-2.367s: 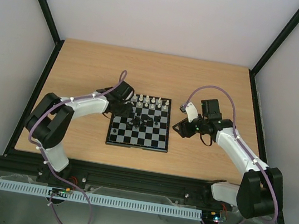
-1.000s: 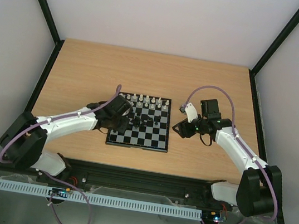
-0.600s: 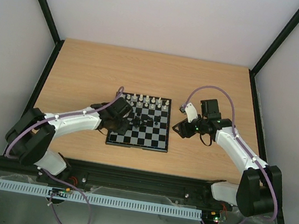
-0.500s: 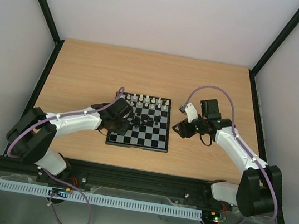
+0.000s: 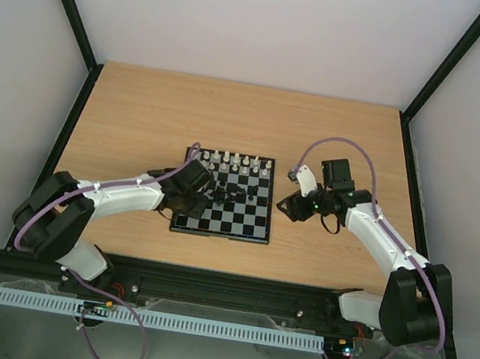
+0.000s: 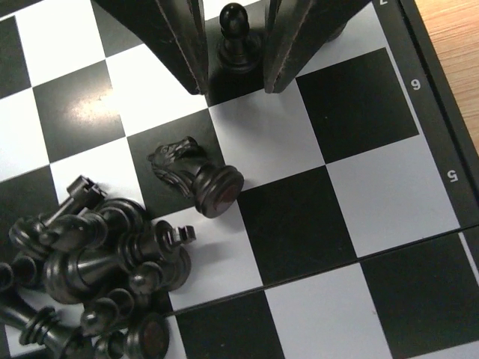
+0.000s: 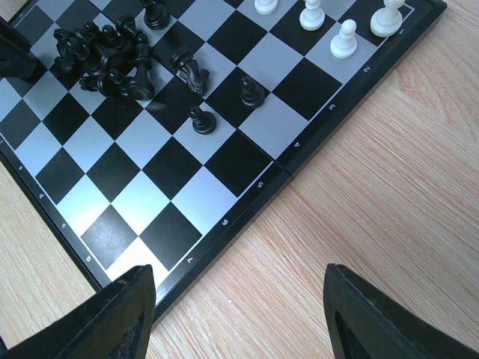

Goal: Set up the chess pieces on the board

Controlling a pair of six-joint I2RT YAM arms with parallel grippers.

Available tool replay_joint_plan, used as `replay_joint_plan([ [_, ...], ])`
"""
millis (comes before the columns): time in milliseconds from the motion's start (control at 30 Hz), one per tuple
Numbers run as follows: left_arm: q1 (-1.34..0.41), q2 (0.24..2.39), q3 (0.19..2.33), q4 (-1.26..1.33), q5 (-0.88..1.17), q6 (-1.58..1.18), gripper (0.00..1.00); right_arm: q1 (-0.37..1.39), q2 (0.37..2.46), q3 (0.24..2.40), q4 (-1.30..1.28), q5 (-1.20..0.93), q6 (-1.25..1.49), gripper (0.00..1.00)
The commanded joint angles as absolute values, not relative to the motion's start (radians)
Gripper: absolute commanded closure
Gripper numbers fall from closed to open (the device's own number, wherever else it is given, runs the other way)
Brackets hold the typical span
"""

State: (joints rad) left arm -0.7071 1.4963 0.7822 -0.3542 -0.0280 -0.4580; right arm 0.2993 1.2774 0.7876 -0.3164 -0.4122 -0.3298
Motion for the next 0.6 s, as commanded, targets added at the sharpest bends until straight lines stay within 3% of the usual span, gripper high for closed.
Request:
replay_joint_plan([
  [0,-0.713,1.489,0.776,-0.383,-0.031,-0.459,0.76,0.298,1.284,0.779,-0.357,-0.413,-0.341,0.37],
  [267,-0.706,1.424,0.843,-0.388,-0.063,-0.375,0.62,0.298,1.282,0.781,-0.36,-0.413,-0.342,0.37],
  [567,-0.614,1.543,0.904,-0.33,0.095,-0.309,0.61,0.299,1.264,0.778,-0.361,-0.413,-0.342,0.37],
])
